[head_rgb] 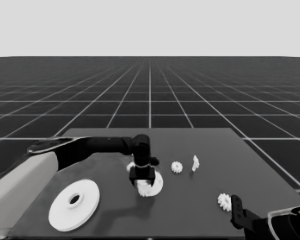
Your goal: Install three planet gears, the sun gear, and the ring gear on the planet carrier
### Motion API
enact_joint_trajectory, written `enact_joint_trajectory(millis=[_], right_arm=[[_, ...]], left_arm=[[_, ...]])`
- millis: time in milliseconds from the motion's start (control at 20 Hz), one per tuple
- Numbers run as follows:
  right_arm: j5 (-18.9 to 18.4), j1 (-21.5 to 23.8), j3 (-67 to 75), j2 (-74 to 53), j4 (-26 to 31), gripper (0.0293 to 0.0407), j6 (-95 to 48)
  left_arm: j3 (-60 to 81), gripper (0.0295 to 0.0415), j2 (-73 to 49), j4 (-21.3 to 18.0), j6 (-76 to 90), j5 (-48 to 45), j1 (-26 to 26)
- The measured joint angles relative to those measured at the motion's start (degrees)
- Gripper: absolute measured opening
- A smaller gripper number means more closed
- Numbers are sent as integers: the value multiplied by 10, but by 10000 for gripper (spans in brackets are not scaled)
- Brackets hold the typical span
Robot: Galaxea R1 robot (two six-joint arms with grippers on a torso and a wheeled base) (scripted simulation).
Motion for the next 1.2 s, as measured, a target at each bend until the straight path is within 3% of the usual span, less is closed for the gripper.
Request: enact_joint_trajectory(millis=[50, 150, 450, 550, 650, 950, 1000, 1050, 1200], right_arm=[[0, 0, 0, 0, 0, 385, 0], [0, 0, 0, 0, 0, 385, 0], [0, 0, 0, 0, 0, 385, 0], [0, 0, 0, 0, 0, 385, 0], [0, 0, 0, 0, 0, 385, 0], [0, 0, 0, 0, 0, 385, 0], [0, 0, 0, 0, 0, 385, 0], [0, 0, 0, 0, 0, 385, 0], [0, 0, 0, 0, 0, 385, 0]], left_arm=[[21, 385, -2, -61, -18, 1, -71], [17, 385, 0, -120, -17, -6, -137], [7, 385, 2, -150, -9, -8, -167], [-149, 385, -31, -147, 182, -2, -165], [-237, 385, -22, -145, 258, 0, -163], [-292, 385, -8, -143, 300, 1, -161], [-289, 385, -9, -69, 299, -42, -95], [-314, 385, -1, -25, 311, -69, -31], [-394, 385, 30, 14, 352, -110, 31]])
